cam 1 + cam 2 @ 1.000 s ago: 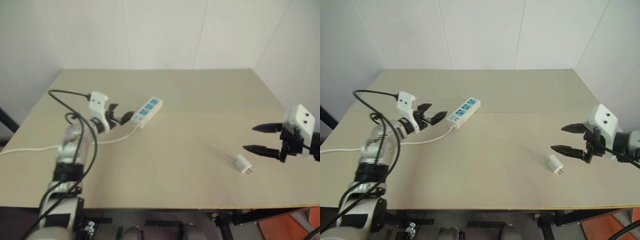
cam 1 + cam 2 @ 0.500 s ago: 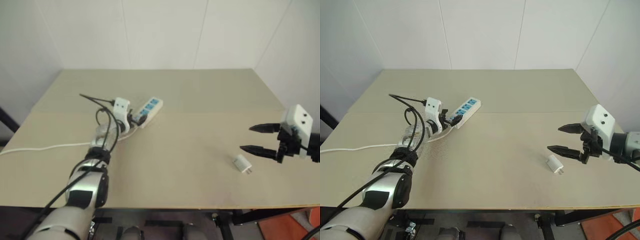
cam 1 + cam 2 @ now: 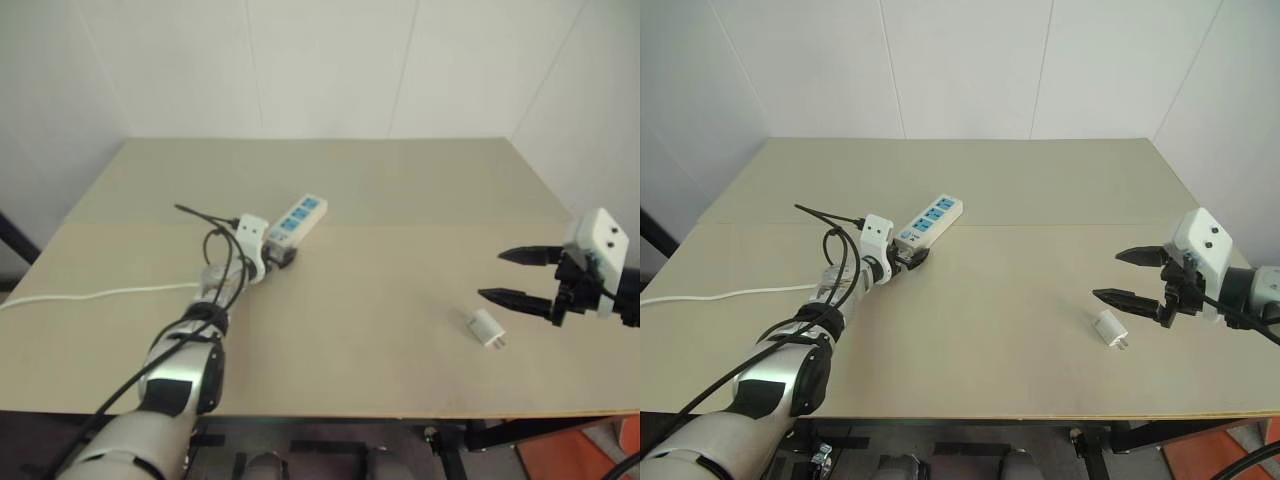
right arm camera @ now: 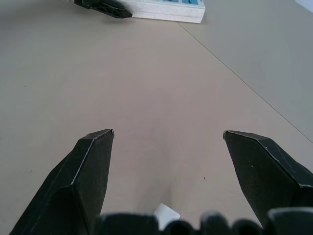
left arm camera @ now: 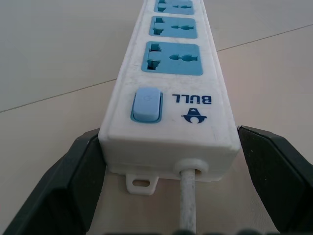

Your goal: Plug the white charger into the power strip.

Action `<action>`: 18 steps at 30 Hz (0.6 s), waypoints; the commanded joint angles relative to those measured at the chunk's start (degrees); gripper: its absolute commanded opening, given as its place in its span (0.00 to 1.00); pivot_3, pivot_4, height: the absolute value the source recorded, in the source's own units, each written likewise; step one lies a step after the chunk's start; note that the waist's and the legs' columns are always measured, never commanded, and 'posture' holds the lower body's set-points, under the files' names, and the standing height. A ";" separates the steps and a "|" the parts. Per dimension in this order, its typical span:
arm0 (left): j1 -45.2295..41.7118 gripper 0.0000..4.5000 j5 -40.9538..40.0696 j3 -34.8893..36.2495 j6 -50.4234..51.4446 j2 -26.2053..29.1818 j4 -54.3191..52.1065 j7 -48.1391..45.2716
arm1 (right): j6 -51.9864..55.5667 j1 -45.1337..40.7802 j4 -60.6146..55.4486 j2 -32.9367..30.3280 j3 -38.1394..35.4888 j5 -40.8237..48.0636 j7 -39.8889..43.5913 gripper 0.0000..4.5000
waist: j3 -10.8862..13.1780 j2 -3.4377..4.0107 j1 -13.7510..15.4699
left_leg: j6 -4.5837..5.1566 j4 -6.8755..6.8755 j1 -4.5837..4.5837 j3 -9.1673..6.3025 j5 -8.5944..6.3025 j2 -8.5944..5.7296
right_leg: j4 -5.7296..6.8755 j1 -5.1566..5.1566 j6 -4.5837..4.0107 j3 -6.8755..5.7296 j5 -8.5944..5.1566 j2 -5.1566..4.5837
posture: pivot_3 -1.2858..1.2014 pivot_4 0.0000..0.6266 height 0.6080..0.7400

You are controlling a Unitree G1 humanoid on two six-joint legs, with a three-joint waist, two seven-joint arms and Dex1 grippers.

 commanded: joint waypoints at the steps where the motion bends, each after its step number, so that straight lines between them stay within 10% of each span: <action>1: -1.81 0.99 0.71 0.64 -2.22 -0.67 0.78 1.39 | 0.29 -0.36 -2.24 0.30 -1.93 1.13 -0.92 0.94 | 0.00 0.00 0.01 | 0.00 0.00 0.00 0.00 0.00 0.00 | 0.00 0.00 0.00 0.00 0.00 0.00 | 0.52 0.24 1.00; 8: -1.60 0.73 1.40 0.62 -4.02 -1.04 1.45 -0.06 | 1.32 1.01 -4.06 0.76 -2.92 1.77 -2.08 0.94 | 0.00 0.00 0.19 | -0.01 0.02 -0.01 -0.01 0.00 -0.01 | 0.01 0.02 0.01 -0.01 0.01 0.00 | 0.52 0.24 1.00; 18: 1.92 0.73 0.13 -0.20 -5.90 1.17 -3.93 -19.23 | 2.54 2.96 -5.68 1.04 -4.80 2.02 -3.02 0.94 | 0.00 0.00 0.22 | -0.01 0.00 -0.02 -0.01 0.00 -0.02 | 0.02 0.02 0.02 -0.02 0.01 -0.01 | 0.52 0.24 1.00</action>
